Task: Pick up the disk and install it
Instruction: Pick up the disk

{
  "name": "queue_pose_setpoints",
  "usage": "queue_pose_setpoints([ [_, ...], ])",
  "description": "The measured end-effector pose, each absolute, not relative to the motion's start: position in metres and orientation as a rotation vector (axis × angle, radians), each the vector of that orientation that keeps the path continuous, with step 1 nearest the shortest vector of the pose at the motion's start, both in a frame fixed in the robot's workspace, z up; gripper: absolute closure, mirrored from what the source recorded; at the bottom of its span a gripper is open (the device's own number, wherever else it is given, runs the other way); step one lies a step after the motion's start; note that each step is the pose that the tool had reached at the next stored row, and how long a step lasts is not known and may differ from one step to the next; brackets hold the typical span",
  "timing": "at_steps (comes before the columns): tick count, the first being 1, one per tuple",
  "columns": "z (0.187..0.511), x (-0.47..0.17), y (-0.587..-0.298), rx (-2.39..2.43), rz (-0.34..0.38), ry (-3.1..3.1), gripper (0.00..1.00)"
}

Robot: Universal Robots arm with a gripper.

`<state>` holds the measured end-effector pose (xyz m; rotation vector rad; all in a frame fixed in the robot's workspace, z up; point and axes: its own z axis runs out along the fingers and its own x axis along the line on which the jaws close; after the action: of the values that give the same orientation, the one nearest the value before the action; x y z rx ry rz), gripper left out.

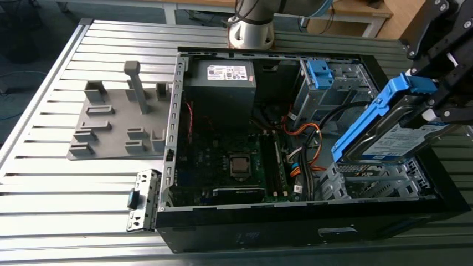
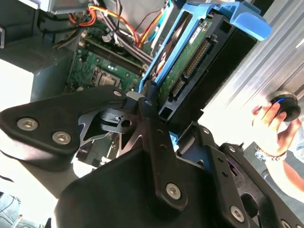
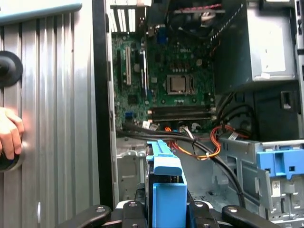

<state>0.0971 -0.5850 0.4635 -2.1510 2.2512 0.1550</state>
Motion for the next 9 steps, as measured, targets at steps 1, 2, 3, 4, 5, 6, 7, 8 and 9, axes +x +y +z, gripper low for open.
queue_pose_setpoints([
  [1,0.462,0.1,-0.585,-2.151,0.155,2.251,0.64],
  [2,0.46,0.102,-0.585,-2.152,0.155,2.252,0.64],
  [3,0.458,0.104,-0.585,-2.154,0.154,2.251,0.64],
  [4,0.457,0.106,-0.585,-2.159,0.153,2.248,0.64],
  [5,0.455,0.108,-0.585,-2.164,0.151,2.244,0.64],
  [6,0.454,0.109,-0.585,-2.17,0.15,2.241,0.64],
  [7,0.452,0.111,-0.585,-2.173,0.149,2.24,0.64],
  [8,0.451,0.112,-0.585,-2.175,0.149,2.239,0.64],
  [9,0.45,0.114,-0.585,-2.176,0.149,2.238,0.64],
])
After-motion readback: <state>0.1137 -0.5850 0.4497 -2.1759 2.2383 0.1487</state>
